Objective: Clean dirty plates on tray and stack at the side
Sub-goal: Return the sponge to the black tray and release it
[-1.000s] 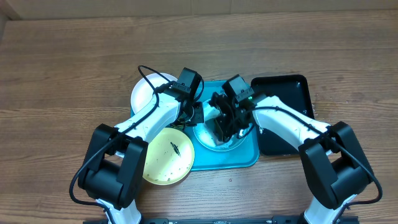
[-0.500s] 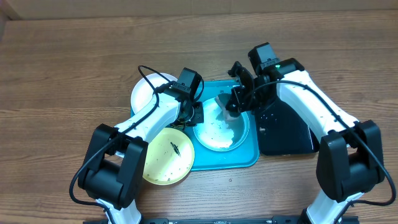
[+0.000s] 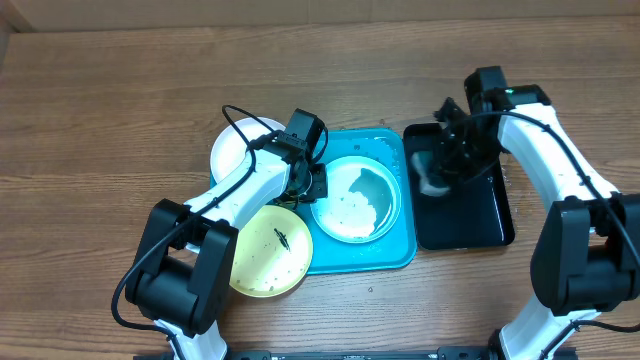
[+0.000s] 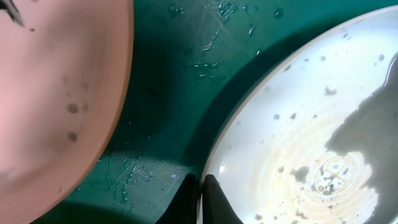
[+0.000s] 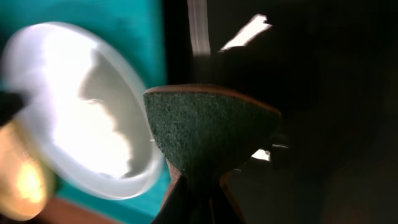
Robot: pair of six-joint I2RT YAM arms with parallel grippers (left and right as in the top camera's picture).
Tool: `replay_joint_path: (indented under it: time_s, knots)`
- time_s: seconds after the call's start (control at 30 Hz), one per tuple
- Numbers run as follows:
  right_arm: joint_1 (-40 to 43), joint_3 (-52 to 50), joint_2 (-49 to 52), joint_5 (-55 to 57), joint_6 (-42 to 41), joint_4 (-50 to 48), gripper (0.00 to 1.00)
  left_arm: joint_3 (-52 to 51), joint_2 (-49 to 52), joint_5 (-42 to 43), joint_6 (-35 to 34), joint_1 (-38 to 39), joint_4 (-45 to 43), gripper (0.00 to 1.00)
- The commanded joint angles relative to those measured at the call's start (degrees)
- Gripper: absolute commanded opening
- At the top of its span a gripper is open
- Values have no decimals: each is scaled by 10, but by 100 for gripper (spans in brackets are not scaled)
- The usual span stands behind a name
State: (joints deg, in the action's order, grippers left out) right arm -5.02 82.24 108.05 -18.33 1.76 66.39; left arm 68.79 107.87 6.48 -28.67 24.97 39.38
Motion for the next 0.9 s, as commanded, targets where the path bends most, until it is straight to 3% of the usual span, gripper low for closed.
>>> replay_joint_path:
  time_s: [0.0,0.2,0.4,0.57,0.8,0.87]
  knots:
    - [-2,-1,-24,115,-40,-7,4,-2,5,5,4,2,-5,4]
    - [-2,-55,-24,174,-52,-71,4,-2,5,6,4,2,-5,4]
    - [-2,-98,-24,174,-52,-130,5,-2,5,6,4,2,-7,12]
    - [0,-100,-24,174,-52,-145,29,-2,5,6,3,2,-6,18]
    - [0,-84,-24,174,-52,-149,36,-2,6,6,4,2,-2,20]
    - [0,-78,-24,174,-52,-147,47,-2,6,6,4,2,-2,21]
